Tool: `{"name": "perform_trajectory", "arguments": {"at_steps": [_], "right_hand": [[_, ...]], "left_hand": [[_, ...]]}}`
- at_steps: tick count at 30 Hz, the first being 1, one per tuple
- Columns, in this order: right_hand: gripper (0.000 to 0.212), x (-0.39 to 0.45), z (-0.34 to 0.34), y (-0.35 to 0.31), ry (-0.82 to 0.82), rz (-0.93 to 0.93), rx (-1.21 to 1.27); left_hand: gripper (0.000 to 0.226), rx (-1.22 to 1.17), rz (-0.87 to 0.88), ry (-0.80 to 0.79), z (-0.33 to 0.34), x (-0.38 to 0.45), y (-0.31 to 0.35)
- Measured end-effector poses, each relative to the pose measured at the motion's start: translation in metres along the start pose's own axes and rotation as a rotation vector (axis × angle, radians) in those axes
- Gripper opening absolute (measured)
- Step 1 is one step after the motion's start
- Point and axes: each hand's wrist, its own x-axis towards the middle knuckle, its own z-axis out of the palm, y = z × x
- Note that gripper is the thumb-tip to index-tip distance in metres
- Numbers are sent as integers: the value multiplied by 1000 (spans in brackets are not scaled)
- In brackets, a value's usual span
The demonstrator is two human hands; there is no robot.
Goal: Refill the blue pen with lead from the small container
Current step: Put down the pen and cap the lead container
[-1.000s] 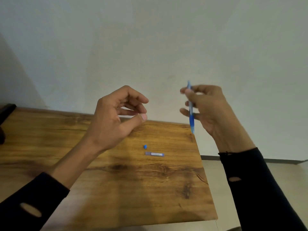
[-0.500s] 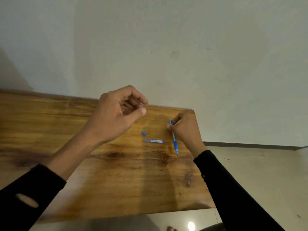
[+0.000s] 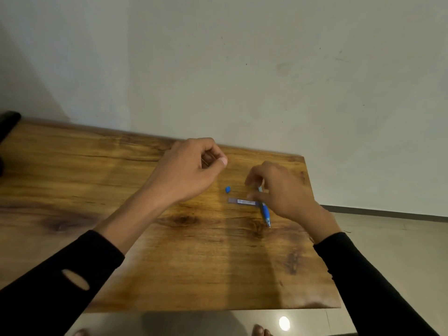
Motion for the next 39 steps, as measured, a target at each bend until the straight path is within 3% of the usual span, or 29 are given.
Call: {"name": "perform_trajectory", "arguments": {"at_steps": [2, 5, 8, 12, 15, 20, 25, 29, 32, 35, 39], "right_hand": [[22, -7, 9, -7, -31, -105, -109], [19, -10, 19, -12, 63, -243, -270], [19, -9, 21, -15, 100, -280, -315], [23, -3, 12, -20, 197, -106, 59], [17, 2, 6, -29, 339, -25, 387], [13, 4, 10, -51, 355, -86, 565], [6, 7, 5, -42, 230, -142, 470], [18, 7, 22, -45, 126, -151, -4], [22, 2, 34, -54, 125, -213, -187], [19, 2, 36, -51, 146, -227, -200], [14, 11, 30, -44, 142, -174, 22]], "left_hand": [[9, 4, -35, 16, -2, 1, 0], [11, 3, -80, 32, -4, 3, 0], [13, 26, -105, 36, -2, 4, -2], [23, 49, -153, 29, 1, 3, -7], [32, -125, -217, -12, 7, 1, -5], [20, -308, -214, 14, 20, -1, 1], [18, -214, -192, 35, 11, -1, -4], [21, -196, -210, 43, 9, 1, -6], [21, -191, -203, 42, 10, 2, -8], [20, -178, -184, 38, 11, 2, -9], [19, -180, -176, 4, 11, 3, -9]]}}
